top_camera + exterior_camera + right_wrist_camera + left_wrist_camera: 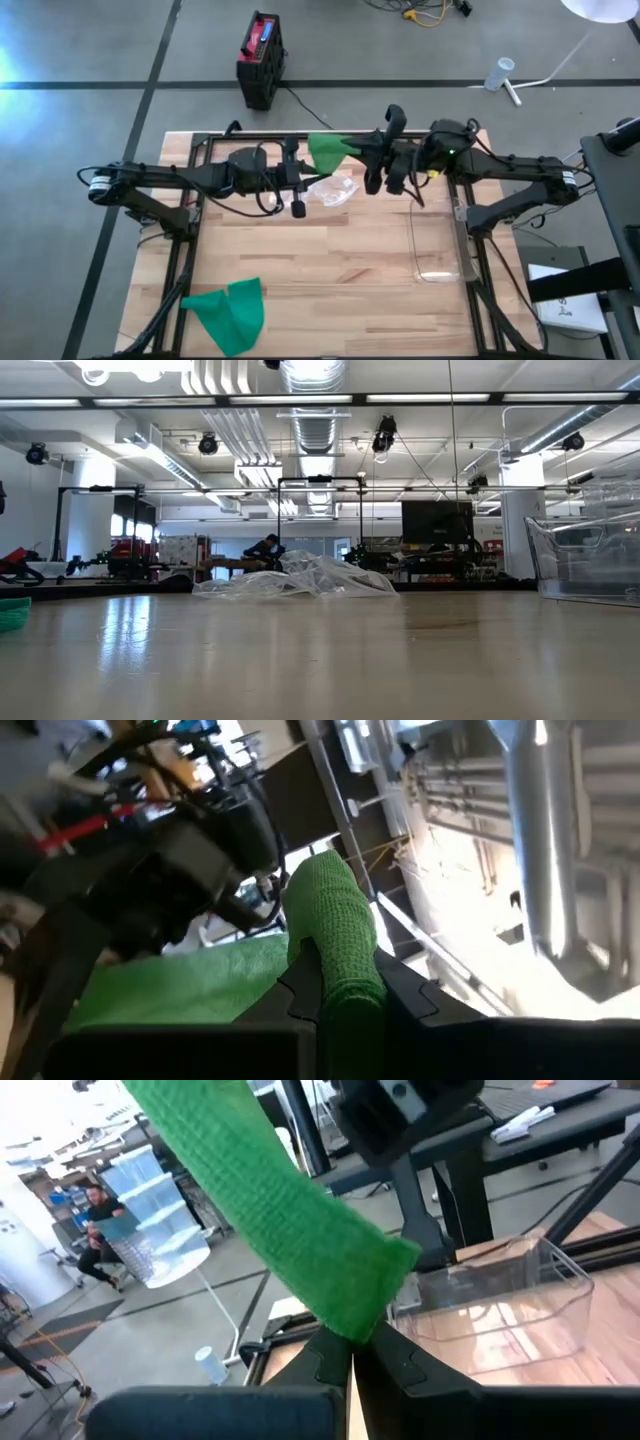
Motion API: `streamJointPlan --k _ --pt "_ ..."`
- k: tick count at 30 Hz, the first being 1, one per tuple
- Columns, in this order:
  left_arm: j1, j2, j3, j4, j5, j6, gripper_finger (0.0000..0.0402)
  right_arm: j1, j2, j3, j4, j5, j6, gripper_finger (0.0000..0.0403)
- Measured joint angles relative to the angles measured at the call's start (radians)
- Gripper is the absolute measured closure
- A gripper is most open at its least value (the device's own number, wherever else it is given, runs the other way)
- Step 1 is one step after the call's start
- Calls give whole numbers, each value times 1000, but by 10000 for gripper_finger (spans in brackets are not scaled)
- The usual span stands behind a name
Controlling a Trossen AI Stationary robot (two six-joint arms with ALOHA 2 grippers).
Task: Roll bandage
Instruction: Roll the green bandage
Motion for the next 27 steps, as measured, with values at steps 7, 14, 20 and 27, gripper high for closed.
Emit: streamJointPlan --k 7,14,20,27 --pt "-2 -3 18 -1 0 57 401 0 10 0 -4 -3 -122 365" --pt "-2 -37 47 -54 2 -49 390 0 10 0 7 4 -180 365" --pt "-2 -92 47 -74 2 -154 353 0 10 12 8 3 -210 365" --pt "-2 -203 77 -290 3 -256 299 0 10 20 -1 2 -284 365"
